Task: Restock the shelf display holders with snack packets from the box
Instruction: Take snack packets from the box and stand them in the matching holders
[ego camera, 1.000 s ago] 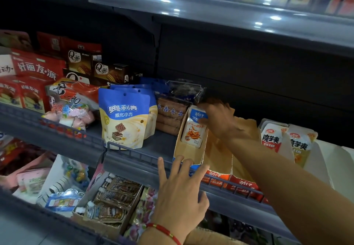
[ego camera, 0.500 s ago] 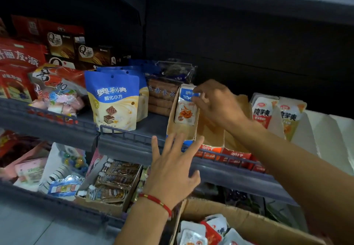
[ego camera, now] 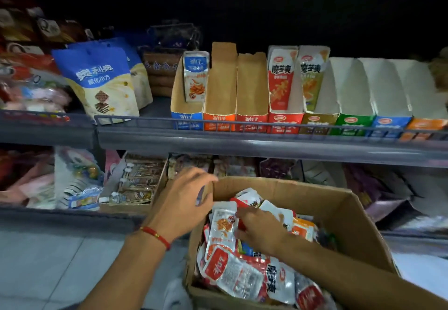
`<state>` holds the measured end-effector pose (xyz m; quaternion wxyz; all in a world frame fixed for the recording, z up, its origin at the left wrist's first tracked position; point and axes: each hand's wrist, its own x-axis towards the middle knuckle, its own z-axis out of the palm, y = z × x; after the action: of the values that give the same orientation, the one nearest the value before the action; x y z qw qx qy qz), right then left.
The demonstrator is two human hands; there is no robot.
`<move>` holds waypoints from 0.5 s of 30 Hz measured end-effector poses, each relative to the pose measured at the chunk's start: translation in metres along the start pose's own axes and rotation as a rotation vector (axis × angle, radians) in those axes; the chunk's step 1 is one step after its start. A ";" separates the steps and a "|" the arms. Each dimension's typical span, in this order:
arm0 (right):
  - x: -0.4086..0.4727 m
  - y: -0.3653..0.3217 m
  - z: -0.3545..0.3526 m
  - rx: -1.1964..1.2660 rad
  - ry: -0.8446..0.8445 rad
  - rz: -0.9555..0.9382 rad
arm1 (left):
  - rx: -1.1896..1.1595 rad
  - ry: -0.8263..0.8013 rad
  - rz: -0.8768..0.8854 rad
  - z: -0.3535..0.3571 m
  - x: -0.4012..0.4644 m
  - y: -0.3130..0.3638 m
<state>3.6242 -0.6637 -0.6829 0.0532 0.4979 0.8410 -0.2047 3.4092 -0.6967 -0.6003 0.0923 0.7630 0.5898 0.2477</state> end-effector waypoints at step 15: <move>-0.027 -0.012 -0.023 0.765 0.338 0.301 | -0.146 0.046 -0.144 0.010 -0.012 0.006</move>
<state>3.6303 -0.6814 -0.6502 -0.2442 0.6250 0.6198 -0.4069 3.4176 -0.7082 -0.6096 0.1516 0.7039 0.6257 0.3001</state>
